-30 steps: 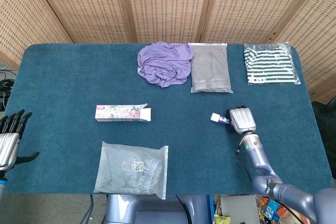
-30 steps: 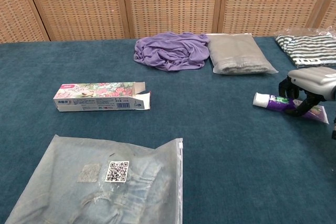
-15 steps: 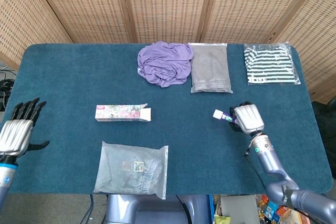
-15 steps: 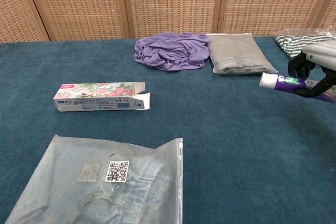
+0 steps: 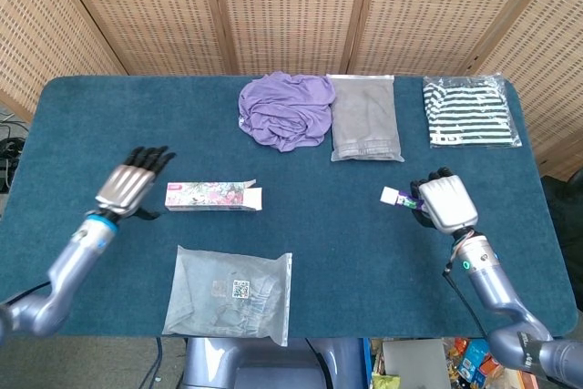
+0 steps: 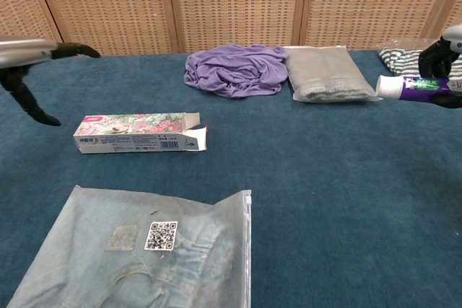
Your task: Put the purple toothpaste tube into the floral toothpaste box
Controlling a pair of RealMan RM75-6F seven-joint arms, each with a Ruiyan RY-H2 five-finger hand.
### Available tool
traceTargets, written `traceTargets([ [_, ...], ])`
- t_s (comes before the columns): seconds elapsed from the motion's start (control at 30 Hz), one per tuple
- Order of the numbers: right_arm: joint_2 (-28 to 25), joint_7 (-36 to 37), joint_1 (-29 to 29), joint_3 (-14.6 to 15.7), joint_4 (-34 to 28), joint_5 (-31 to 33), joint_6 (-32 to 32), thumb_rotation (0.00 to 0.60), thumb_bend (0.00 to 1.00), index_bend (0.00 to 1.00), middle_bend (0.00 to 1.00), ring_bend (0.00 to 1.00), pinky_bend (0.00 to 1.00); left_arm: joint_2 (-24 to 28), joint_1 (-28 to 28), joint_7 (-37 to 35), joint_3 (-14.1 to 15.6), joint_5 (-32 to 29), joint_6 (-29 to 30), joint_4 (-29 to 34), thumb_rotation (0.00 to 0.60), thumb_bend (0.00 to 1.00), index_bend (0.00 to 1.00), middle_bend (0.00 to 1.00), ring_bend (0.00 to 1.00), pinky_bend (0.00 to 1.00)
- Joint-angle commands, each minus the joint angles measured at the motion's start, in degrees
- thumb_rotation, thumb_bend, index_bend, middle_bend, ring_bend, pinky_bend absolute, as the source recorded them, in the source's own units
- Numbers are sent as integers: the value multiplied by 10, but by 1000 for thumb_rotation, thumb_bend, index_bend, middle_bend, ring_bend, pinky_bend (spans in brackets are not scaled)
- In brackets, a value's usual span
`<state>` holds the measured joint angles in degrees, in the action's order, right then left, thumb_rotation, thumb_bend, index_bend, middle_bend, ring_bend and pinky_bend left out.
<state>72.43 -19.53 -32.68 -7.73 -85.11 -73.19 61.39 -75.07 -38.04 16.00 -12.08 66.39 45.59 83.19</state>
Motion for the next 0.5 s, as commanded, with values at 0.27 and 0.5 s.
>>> traceTargets([
  [0.27,-15,-23,-2,6,-16,-5,-3,600,528,595,611,428,295,-147,-112,34,-6,-83,-86,-151,600,46,0,0,0,14],
  [0.5,-19,-25,-1,5,-22,-4,-2,600,531,595,612,428,295,-183,-128,65,12,-105,-67,-187,600,46,78,138,150,248],
])
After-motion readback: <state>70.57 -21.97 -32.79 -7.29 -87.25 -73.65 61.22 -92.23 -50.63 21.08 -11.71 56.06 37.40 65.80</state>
